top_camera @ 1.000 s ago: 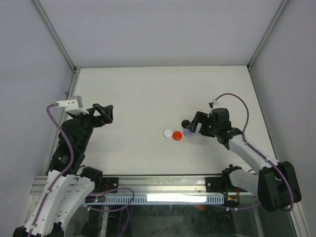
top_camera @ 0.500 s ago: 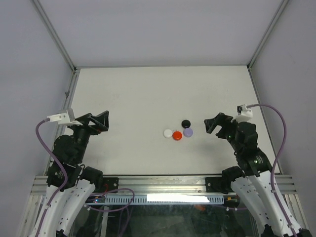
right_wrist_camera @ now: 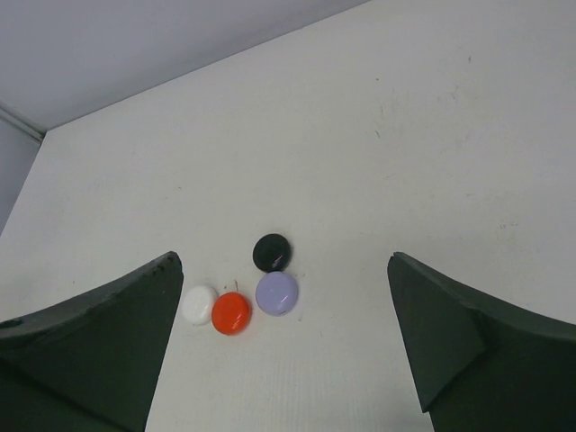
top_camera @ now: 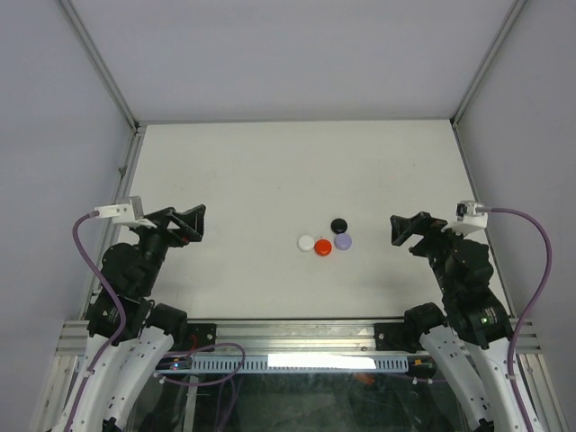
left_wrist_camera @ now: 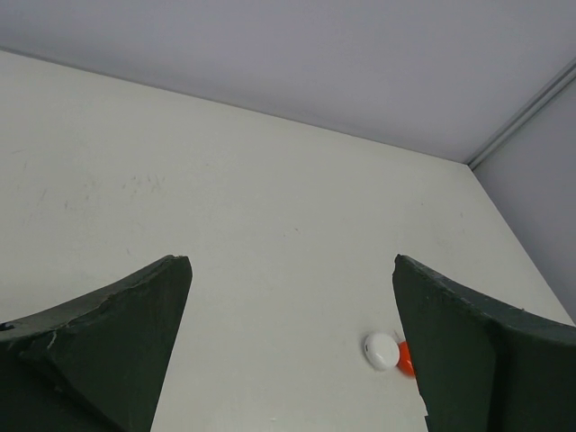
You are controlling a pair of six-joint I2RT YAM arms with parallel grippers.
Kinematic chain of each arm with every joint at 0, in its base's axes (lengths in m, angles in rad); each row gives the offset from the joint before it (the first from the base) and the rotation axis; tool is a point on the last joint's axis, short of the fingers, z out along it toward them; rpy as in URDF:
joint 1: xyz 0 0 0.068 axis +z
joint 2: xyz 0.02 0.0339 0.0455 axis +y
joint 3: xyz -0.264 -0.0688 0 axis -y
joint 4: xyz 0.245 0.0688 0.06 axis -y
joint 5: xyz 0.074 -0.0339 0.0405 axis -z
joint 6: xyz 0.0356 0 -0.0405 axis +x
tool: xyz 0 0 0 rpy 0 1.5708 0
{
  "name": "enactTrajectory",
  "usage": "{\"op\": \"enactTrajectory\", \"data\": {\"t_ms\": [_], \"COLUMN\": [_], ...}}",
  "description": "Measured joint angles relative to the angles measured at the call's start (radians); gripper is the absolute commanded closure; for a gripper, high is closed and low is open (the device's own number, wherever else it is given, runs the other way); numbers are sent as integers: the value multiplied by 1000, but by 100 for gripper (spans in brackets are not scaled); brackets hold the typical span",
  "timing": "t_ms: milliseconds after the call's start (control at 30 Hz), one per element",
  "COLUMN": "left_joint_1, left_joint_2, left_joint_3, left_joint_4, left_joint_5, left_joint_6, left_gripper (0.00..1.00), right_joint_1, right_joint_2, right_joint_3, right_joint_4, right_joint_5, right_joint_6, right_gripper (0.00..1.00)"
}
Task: Insert the wireless bluetooth earbuds into the charging case
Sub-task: Reset both arms
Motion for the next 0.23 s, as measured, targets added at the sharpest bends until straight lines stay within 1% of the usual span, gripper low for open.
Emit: {"op": "enactTrajectory", "data": {"t_ms": [233], "left_joint_1": [17], "left_joint_2": [7], "left_joint_3": [0], "left_joint_4": [0], "left_joint_5": [27], "left_joint_6": [3], "left_gripper": [1], "right_joint_1": [0], "right_joint_2": [5], "right_joint_3": [0], "right_joint_4": [-9], "right_joint_5": [10], "right_joint_6": [-14], "right_gripper": [1]}}
